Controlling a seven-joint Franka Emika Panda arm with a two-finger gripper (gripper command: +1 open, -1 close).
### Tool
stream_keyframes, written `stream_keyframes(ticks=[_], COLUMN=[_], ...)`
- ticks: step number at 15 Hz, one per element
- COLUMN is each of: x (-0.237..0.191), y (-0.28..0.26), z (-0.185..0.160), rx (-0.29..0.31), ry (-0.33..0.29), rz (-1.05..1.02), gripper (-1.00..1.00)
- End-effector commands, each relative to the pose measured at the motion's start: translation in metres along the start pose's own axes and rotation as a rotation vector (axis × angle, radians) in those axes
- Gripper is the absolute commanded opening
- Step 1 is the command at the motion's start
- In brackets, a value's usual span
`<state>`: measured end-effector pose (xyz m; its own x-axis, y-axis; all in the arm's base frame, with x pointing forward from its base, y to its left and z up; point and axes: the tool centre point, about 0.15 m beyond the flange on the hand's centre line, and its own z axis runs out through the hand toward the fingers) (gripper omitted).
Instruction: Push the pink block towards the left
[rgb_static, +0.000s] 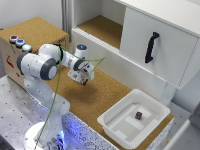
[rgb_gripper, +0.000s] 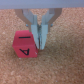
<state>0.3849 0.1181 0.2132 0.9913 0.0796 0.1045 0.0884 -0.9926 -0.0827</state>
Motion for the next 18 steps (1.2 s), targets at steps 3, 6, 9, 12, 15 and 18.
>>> stream_keyframes(ticks=[3, 6, 9, 12, 15, 18], x=[0.006, -0.005, -0.010, -0.010, -0.010, -0.010], y=[-0.009, -0.001, -0.004, -0.004, -0.004, -0.004], z=[-0.020, -0.076, -0.089, -0.089, -0.089, -0.089], rx=[0.008, 0.005, -0.003, -0.003, -0.003, -0.003], ry=[-0.067, -0.008, 0.014, 0.014, 0.014, 0.014], rz=[0.003, -0.017, -0.037, -0.037, -0.037, -0.037], gripper=[-1.00, 1.00, 1.00, 1.00, 1.00, 1.00])
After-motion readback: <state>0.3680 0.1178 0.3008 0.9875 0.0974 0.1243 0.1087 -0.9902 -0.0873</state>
